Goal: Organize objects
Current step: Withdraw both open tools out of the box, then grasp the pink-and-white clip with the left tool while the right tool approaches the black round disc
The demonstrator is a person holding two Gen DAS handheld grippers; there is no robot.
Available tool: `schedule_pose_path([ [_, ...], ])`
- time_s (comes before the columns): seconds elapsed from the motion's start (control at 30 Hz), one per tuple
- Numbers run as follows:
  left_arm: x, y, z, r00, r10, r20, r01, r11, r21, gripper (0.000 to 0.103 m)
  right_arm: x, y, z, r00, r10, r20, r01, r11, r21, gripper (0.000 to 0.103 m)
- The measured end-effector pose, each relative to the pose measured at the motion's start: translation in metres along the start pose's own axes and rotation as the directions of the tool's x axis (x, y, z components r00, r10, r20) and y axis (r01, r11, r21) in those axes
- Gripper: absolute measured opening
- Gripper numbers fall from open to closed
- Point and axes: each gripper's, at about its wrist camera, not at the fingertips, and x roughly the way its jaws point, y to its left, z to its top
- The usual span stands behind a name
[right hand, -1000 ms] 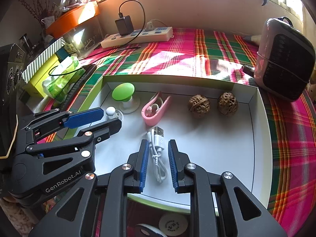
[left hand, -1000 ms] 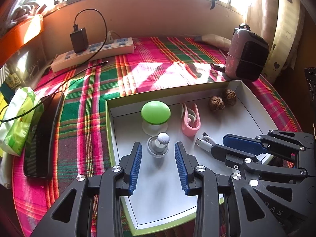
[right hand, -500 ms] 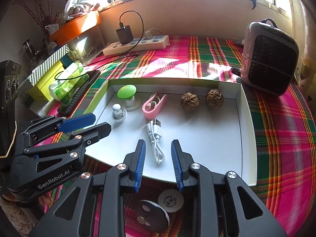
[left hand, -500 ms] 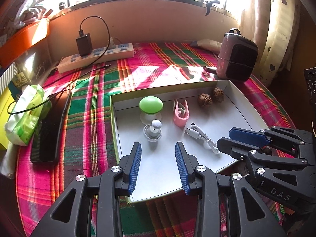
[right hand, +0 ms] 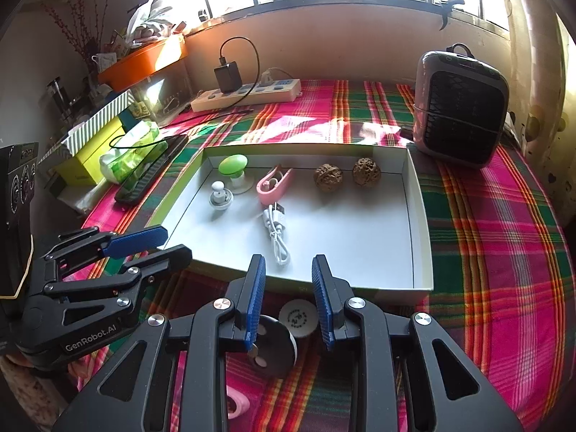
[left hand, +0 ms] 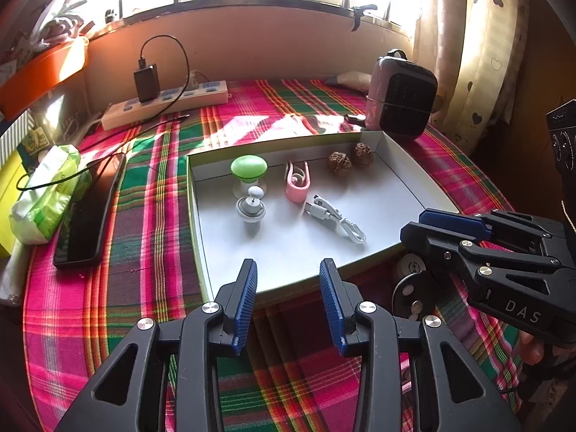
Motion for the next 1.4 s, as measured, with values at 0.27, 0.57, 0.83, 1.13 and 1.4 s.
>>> schedule_pose_path([
  [0.27, -0.017, -0.004, -0.013, 0.999, -0.036, 0.029, 0.036, 0.999, -0.006, 0.035, -0.023, -0.011, -0.013, 0.999, -0.013, 0.045, 0.012, 1.000, 0.013, 0.028],
  [0.57, -0.021, -0.028, -0.033, 0.985, -0.173, 0.007, 0.172, 0.982, 0.080, 0.039, -0.039, -0.024, -0.029, 0.997, -0.029, 0.066, 0.027, 0.999, 0.044, 0.036],
  [0.83, -0.019, -0.046, -0.047, 0.963, -0.267, -0.028, 0.268, 0.955, 0.129, 0.041, -0.038, -0.030, -0.041, 0.999, -0.025, 0.046, 0.022, 0.998, 0.065, 0.036],
  [1.13, -0.017, -0.063, -0.058, 0.955, -0.288, -0.067, 0.296, 0.932, 0.208, 0.042, -0.036, -0.036, -0.048, 0.999, -0.023, 0.034, 0.020, 0.997, 0.079, 0.036],
  [1.4, -0.021, -0.069, -0.065, 0.958, -0.276, -0.081, 0.287, 0.925, 0.249, 0.042, -0.033, -0.036, -0.050, 0.999, -0.021, 0.024, 0.019, 0.997, 0.080, 0.036],
])
